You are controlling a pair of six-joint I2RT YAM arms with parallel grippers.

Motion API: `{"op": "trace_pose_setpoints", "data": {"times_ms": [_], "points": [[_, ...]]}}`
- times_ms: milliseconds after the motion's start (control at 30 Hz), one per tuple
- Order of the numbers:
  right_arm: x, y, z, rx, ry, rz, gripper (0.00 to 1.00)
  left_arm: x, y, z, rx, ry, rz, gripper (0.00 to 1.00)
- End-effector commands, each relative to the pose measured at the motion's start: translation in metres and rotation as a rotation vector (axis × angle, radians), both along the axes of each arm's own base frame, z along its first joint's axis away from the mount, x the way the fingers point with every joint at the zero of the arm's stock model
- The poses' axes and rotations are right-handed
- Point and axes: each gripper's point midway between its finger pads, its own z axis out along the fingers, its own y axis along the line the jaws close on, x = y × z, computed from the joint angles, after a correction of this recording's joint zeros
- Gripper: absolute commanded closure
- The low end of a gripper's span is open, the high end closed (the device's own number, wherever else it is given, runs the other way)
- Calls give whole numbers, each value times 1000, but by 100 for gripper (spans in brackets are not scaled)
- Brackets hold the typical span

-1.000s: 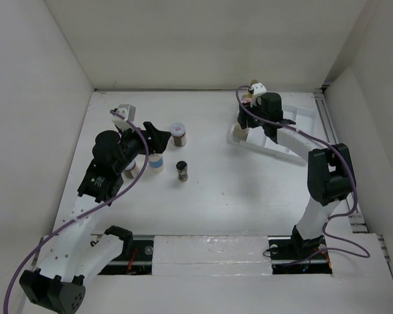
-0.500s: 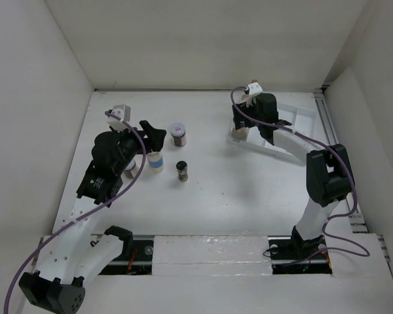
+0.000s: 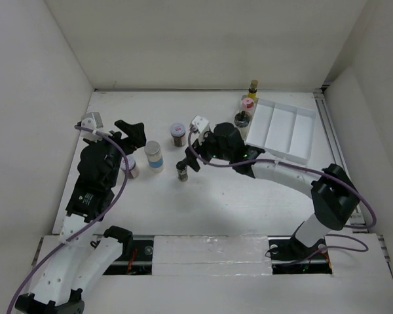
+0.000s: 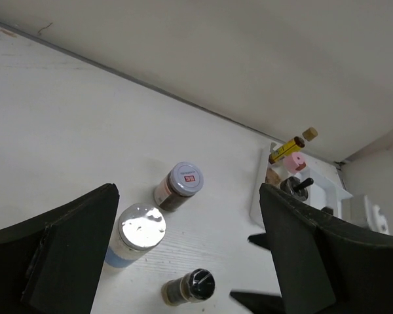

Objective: Organize the condiment bottles

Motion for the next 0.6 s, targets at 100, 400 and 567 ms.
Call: {"op": "trace_pose_setpoints", "data": {"times_ms": [100, 400, 567], "points": [[-61, 42, -36, -32, 79, 226, 6, 2, -2, 7, -11, -18, -6, 15], [-36, 64, -65, -75, 105, 195, 15, 1, -7, 9, -6, -27, -37, 15], [-25, 75, -66, -55, 80, 187, 32, -1, -9, 11, -9, -36, -55, 15]]}}
